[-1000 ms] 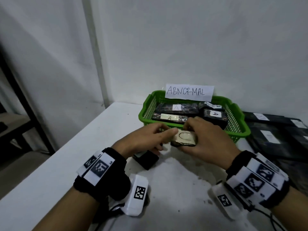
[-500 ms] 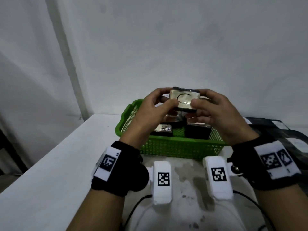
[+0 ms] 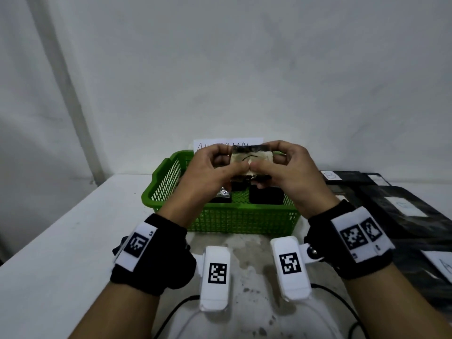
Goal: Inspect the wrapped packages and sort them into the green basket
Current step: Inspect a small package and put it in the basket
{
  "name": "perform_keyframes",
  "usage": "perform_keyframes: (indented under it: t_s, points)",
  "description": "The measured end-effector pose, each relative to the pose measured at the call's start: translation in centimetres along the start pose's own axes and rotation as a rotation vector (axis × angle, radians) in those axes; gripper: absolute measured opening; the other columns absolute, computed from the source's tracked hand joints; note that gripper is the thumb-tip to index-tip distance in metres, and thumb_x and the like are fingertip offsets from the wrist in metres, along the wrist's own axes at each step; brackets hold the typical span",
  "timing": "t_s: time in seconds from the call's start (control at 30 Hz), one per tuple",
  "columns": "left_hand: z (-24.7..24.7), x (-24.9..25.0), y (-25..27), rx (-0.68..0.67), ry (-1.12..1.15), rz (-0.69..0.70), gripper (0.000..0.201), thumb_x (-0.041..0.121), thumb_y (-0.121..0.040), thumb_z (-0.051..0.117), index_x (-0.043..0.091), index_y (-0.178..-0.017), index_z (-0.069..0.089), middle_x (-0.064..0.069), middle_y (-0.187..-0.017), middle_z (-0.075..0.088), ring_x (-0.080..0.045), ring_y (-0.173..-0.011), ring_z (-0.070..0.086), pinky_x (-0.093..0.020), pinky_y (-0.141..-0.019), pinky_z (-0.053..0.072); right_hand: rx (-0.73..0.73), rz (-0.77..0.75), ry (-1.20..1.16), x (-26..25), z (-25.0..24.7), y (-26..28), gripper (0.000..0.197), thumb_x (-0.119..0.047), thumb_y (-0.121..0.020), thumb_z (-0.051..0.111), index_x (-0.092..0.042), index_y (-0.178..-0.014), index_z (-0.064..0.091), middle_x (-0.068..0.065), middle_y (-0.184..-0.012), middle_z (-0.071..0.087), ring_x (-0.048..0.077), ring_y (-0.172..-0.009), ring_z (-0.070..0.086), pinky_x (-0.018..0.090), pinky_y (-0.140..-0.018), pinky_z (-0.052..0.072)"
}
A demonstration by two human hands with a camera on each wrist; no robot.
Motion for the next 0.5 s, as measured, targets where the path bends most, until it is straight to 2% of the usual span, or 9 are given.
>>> perform_keyframes:
  t_s: [0.07,0.17,0.23,0.3,0.37,0.4,0.47,0.5]
  points:
    - [0.2,-0.2,-0.1,0.016,-0.014,-0.006,0.025,0.006,-0.085,0.074,-0.001,-0.108,0.065,-0.001,-0.078,0.072,-0.007,-0.060,0.065,-0.020,-0.046,0.045,0.032,-0.001,0.004,0.3,0.0,0.0,0.024,-0.001,-0.082,0.077,-0.010,-0.101,0.065,0.006,-0.084,0.078,0.024,-0.068,0.072,0.031,-0.057,0.060]
    - [0.2,0.0,0.0,0.018,-0.013,-0.020,0.029,0.005,-0.085,0.074,-0.003,-0.111,0.064,-0.002,-0.077,0.072,-0.008,-0.058,0.065,-0.020,-0.044,0.045,0.029,0.008,-0.001,0.2,0.0,0.0,0.027,0.000,-0.082,0.078,-0.005,-0.105,0.065,0.007,-0.082,0.077,0.022,-0.064,0.071,0.027,-0.052,0.058]
    - [0.3,0.3,0.1,0.001,0.008,-0.030,0.029,0.005,-0.087,0.072,0.000,-0.113,0.062,0.000,-0.079,0.073,-0.011,-0.059,0.068,-0.021,-0.045,0.047,0.013,-0.002,0.011,-0.1,-0.2,0.0,0.031,-0.002,-0.082,0.078,-0.006,-0.109,0.064,0.005,-0.084,0.076,0.019,-0.065,0.072,0.028,-0.054,0.058]
    - [0.4,0.6,0.3,-0.011,0.037,-0.038,0.029,0.008,-0.089,0.070,0.005,-0.116,0.059,-0.002,-0.086,0.073,-0.015,-0.061,0.070,-0.021,-0.046,0.049,-0.001,-0.024,0.043,-0.5,-0.3,0.1,0.034,-0.007,-0.083,0.079,-0.009,-0.113,0.063,0.005,-0.090,0.076,0.017,-0.074,0.074,0.032,-0.060,0.061]
    - [0.4,0.9,0.4,-0.010,0.047,-0.023,0.031,0.011,-0.091,0.068,0.009,-0.120,0.057,-0.006,-0.099,0.070,-0.019,-0.068,0.072,-0.024,-0.054,0.055,-0.022,-0.029,0.055,-0.8,-0.3,0.2,0.034,-0.015,-0.086,0.077,-0.013,-0.117,0.062,0.006,-0.100,0.075,0.018,-0.083,0.074,0.036,-0.067,0.063]
    - [0.3,0.9,0.4,-0.016,0.049,-0.001,0.031,0.011,-0.092,0.068,0.011,-0.120,0.057,-0.009,-0.106,0.068,-0.022,-0.075,0.074,-0.028,-0.062,0.059,-0.042,-0.010,0.038,-0.8,-0.3,0.2,0.031,-0.022,-0.088,0.075,-0.014,-0.116,0.063,0.006,-0.102,0.075,0.019,-0.085,0.075,0.036,-0.067,0.063]
    - [0.3,1.1,0.4,-0.041,0.029,0.069,0.032,0.003,-0.091,0.066,0.017,-0.119,0.058,-0.012,-0.116,0.065,-0.026,-0.089,0.074,-0.037,-0.078,0.062,-0.085,0.064,-0.018,-0.7,-0.1,0.3,0.030,-0.037,-0.093,0.067,-0.013,-0.111,0.067,0.006,-0.101,0.075,0.023,-0.080,0.075,0.037,-0.067,0.063]
    - [0.3,1.2,0.4,-0.056,0.017,0.099,0.035,-0.002,-0.090,0.065,0.019,-0.117,0.058,-0.012,-0.118,0.064,-0.027,-0.093,0.073,-0.041,-0.083,0.061,-0.096,0.092,-0.043,-0.6,-0.1,0.3,0.032,-0.038,-0.094,0.065,-0.011,-0.110,0.067,0.008,-0.099,0.075,0.025,-0.078,0.075,0.037,-0.069,0.064]
Point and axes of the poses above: each hand's wrist, its own y-axis away from the middle knuckle, its own z-axis out of the palm, x = y × z, the point moved 5 cm from there along -y, towards the middle knuckle
